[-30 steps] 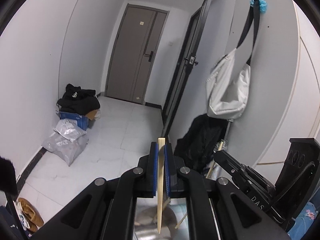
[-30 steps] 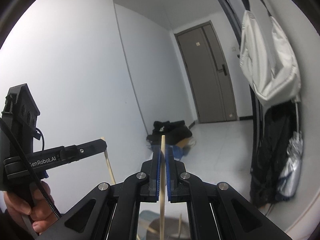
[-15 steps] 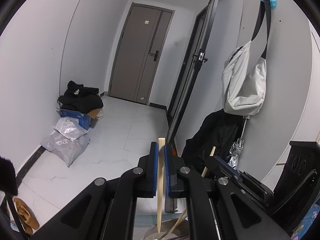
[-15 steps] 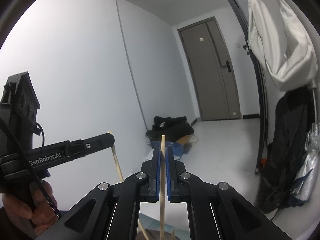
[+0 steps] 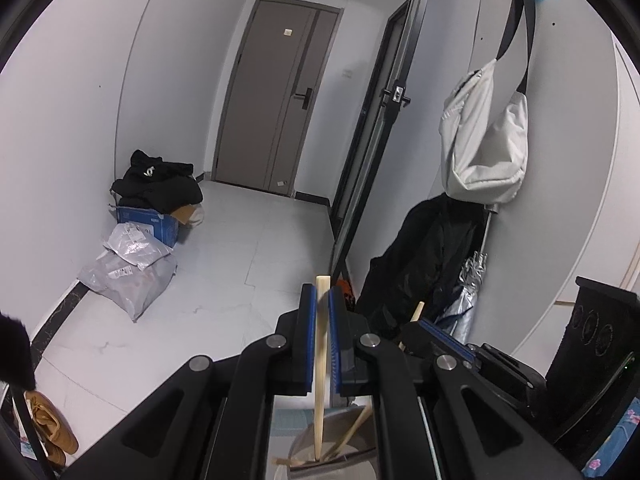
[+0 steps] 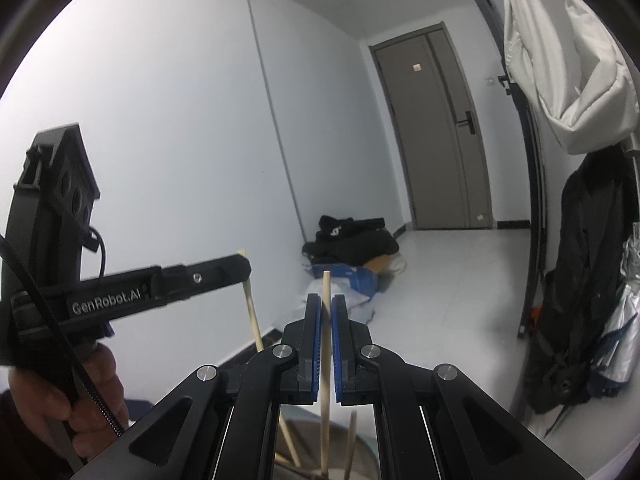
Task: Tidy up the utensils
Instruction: 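Lift both held chopsticks up over the utensil holder, then open both grippers to drop the chopsticks into the holder, then move both grippers down to the loose chopsticks beside the holder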
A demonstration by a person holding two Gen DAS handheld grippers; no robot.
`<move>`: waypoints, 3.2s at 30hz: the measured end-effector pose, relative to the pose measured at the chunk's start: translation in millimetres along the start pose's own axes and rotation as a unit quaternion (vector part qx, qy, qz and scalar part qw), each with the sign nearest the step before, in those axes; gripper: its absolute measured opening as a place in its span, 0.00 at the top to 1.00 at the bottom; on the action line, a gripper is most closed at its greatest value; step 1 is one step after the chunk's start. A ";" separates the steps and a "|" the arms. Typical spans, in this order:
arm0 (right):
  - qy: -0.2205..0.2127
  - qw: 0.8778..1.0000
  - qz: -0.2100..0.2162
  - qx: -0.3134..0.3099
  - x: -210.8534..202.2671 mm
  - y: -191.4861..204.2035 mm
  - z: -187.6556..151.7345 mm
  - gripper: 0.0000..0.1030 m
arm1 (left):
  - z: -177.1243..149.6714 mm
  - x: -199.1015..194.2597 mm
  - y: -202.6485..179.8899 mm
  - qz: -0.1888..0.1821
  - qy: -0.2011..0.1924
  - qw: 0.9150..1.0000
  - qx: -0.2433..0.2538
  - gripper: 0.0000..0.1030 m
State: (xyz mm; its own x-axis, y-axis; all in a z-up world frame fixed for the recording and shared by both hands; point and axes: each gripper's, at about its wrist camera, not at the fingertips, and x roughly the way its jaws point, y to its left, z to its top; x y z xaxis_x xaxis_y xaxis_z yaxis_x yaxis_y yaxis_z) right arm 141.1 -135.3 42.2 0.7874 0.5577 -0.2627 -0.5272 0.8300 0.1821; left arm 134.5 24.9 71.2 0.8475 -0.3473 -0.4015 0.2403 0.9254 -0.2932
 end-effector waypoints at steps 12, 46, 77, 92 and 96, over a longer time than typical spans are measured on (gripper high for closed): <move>0.078 0.996 0.030 -0.001 -2.2 6.7 -26.2 0.93 | -16.7 4.3 3.3 0.003 0.084 0.996 -0.004 0.97; 0.047 0.998 -0.032 0.018 -129.4 60.3 -61.9 0.25 | -71.5 -103.5 -22.0 0.131 0.001 0.991 -0.010 0.09; 0.264 0.956 -0.119 0.054 -77.1 36.3 -180.0 0.24 | -154.1 -65.6 31.8 0.156 0.106 0.980 -0.069 0.09; 0.359 0.927 -0.105 0.027 -21.4 48.8 -225.5 0.38 | -156.2 -52.7 55.7 0.174 0.145 0.968 -0.110 0.09; 0.372 0.923 -0.101 0.014 -15.8 55.4 -232.2 0.44 | -154.1 -52.6 58.5 0.176 0.146 0.966 -0.121 0.09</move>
State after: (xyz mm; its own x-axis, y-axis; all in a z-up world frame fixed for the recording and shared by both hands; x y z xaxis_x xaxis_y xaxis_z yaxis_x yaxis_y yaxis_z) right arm 25.2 -96.9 -163.6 0.4264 0.2487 -0.8696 -0.3772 0.9228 0.0790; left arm 31.0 73.9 -58.5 0.6781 -0.0788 -0.7307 -0.1852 0.9438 -0.2736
